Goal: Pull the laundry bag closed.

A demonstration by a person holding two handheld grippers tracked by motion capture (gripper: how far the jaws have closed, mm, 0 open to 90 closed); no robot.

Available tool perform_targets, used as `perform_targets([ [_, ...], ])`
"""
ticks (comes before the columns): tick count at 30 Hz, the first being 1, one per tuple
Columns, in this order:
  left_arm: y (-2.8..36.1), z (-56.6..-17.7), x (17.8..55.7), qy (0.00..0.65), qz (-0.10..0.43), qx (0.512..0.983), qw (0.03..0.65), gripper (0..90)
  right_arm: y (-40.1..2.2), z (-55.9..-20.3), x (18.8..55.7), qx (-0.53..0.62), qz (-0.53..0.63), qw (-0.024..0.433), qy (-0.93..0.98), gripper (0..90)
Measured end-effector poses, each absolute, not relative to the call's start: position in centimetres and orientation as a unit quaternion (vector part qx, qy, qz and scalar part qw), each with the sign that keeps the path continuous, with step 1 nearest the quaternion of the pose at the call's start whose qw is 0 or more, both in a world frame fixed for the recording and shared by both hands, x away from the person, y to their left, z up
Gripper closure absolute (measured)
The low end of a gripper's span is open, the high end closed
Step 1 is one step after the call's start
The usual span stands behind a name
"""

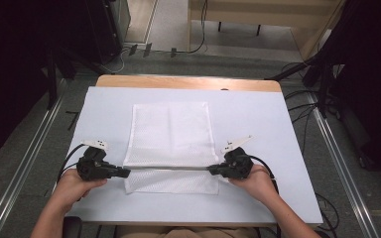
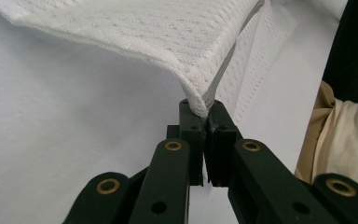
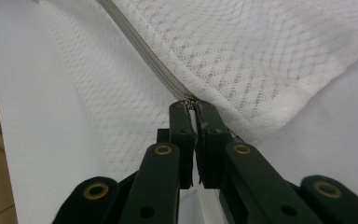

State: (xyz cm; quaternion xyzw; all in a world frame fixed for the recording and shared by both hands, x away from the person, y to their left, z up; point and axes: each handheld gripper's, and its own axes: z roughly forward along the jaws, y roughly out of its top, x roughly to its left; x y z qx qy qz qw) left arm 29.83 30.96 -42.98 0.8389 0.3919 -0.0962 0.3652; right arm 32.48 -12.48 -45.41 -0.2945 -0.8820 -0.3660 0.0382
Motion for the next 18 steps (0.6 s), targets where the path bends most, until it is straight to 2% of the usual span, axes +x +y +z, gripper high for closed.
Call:
perform_targets([
  [3,31.0,-43.2,30.0,0.397,-0.099,0.836,0.366,85.6,-12.3,-45.5,32.3,-0.289,-0.365,0.037,-0.884,88.2],
  [9,30.8,-43.1,29.9,0.388,-0.086,0.838,0.374,67.0,-12.5,-45.6,32.4,-0.298,-0.369,0.039,-0.88,86.4],
  [11,30.8,-43.1,30.1,0.397,-0.076,0.831,0.381,51.5,-12.6,-45.4,32.4,-0.298,-0.372,0.031,-0.879,82.6],
  [12,30.9,-43.1,30.2,0.403,-0.075,0.827,0.384,46.7,-12.6,-45.2,32.4,-0.297,-0.374,0.024,-0.878,80.9],
  [18,31.5,-42.9,30.3,0.412,-0.029,0.818,0.401,37.3,-13.4,-44.6,32.5,-0.315,-0.404,-0.002,-0.859,60.5],
])
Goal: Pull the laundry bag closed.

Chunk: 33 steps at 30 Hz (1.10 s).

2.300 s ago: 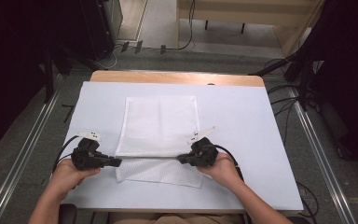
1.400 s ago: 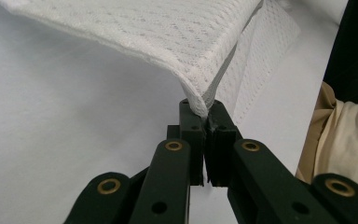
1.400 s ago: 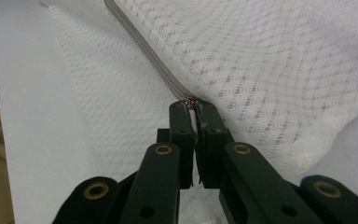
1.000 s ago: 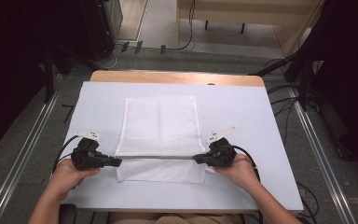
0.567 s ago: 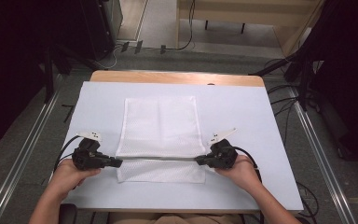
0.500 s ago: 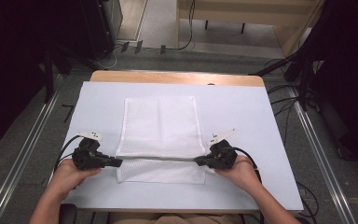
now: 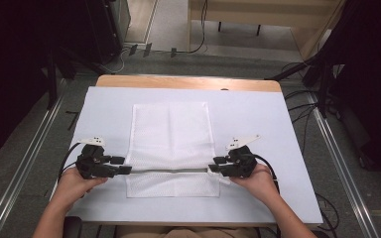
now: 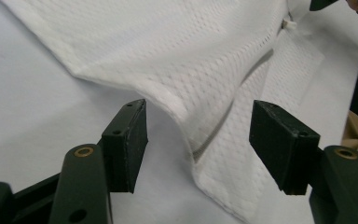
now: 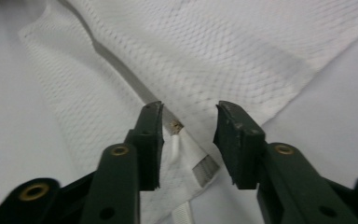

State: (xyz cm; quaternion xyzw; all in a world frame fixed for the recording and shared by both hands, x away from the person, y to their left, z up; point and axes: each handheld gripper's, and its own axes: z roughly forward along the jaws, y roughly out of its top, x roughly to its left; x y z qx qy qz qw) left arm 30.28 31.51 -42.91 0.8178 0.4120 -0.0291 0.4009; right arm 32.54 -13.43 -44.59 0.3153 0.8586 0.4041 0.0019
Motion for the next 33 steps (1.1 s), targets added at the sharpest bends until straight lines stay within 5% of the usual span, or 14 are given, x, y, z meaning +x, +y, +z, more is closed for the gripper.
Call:
perform_targets([
  [7,32.4,-42.8,30.4,0.441,0.016,0.802,0.403,35.6,-14.4,-44.7,33.2,0.332,0.42,0.038,0.843,43.8],
  [33,34.9,-43.0,31.0,0.525,0.093,0.753,0.386,30.6,-20.3,-45.6,36.0,0.45,0.431,0.127,0.772,33.6],
])
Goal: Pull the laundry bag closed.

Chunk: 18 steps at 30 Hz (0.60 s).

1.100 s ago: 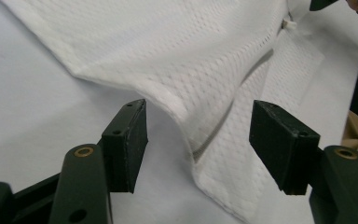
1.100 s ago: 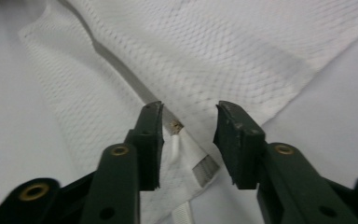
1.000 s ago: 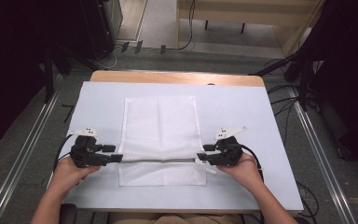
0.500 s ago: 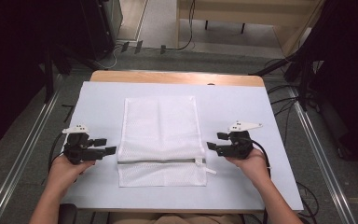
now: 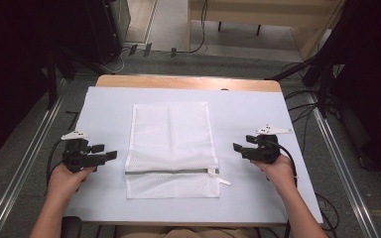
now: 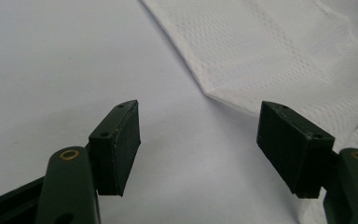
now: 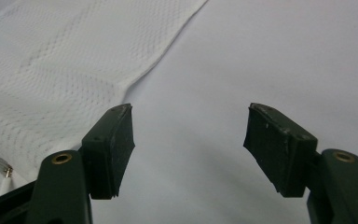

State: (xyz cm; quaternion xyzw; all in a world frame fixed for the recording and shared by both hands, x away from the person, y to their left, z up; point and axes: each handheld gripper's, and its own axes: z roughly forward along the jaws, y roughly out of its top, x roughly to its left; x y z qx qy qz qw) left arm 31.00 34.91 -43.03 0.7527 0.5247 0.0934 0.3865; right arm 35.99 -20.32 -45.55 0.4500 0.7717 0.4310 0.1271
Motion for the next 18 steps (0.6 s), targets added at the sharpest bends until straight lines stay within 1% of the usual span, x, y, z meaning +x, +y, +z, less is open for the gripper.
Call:
perform_targets([
  [6,34.95,-43.14,31.02,0.531,0.102,0.748,0.386,28.7,-20.23,-45.66,36.01,0.45,0.428,0.127,0.773,33.6],
  [18,34.81,-43.38,31.11,0.533,0.105,0.751,0.376,28.3,-19.99,-45.81,35.98,0.447,0.422,0.123,0.779,33.6],
])
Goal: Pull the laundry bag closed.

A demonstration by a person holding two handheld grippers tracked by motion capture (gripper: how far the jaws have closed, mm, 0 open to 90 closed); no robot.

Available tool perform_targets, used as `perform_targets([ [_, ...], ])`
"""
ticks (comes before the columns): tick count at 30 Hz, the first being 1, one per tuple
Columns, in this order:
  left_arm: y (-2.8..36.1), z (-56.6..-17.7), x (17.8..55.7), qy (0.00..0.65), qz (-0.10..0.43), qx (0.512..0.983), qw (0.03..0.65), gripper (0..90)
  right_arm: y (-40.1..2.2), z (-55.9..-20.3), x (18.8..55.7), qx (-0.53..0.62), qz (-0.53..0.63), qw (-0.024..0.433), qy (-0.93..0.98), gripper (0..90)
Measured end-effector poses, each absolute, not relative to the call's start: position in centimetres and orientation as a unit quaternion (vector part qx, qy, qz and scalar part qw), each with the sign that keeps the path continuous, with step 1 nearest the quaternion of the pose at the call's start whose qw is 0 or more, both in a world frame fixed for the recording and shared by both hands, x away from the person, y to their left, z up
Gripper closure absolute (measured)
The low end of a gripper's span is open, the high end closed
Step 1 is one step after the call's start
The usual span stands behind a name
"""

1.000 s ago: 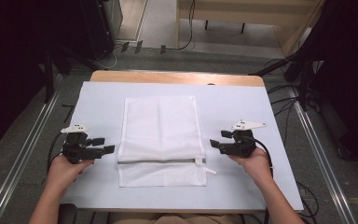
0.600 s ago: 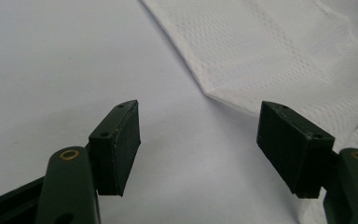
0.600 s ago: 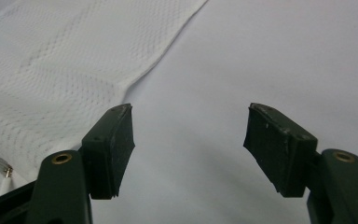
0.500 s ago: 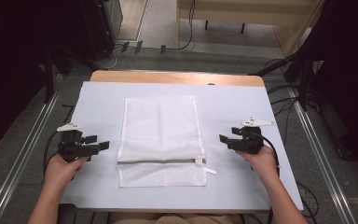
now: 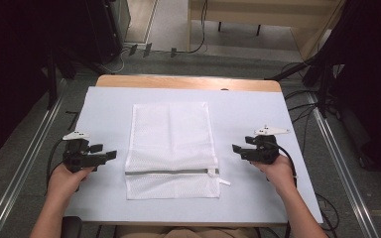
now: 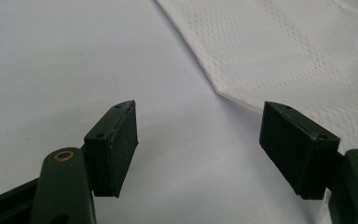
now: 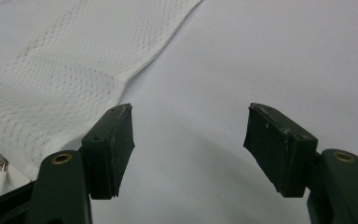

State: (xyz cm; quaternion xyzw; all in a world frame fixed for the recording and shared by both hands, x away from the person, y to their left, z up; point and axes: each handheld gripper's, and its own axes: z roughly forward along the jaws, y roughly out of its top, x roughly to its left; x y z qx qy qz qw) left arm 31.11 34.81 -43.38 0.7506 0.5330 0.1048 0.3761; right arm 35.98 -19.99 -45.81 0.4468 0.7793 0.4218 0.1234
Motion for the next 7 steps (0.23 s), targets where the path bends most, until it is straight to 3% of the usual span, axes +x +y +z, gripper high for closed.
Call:
perform_targets([
  [7,34.75,-43.53,31.17,0.533,0.105,0.752,0.372,27.1,-19.96,-45.9,36.03,0.445,0.419,0.124,0.782,33.1],
])
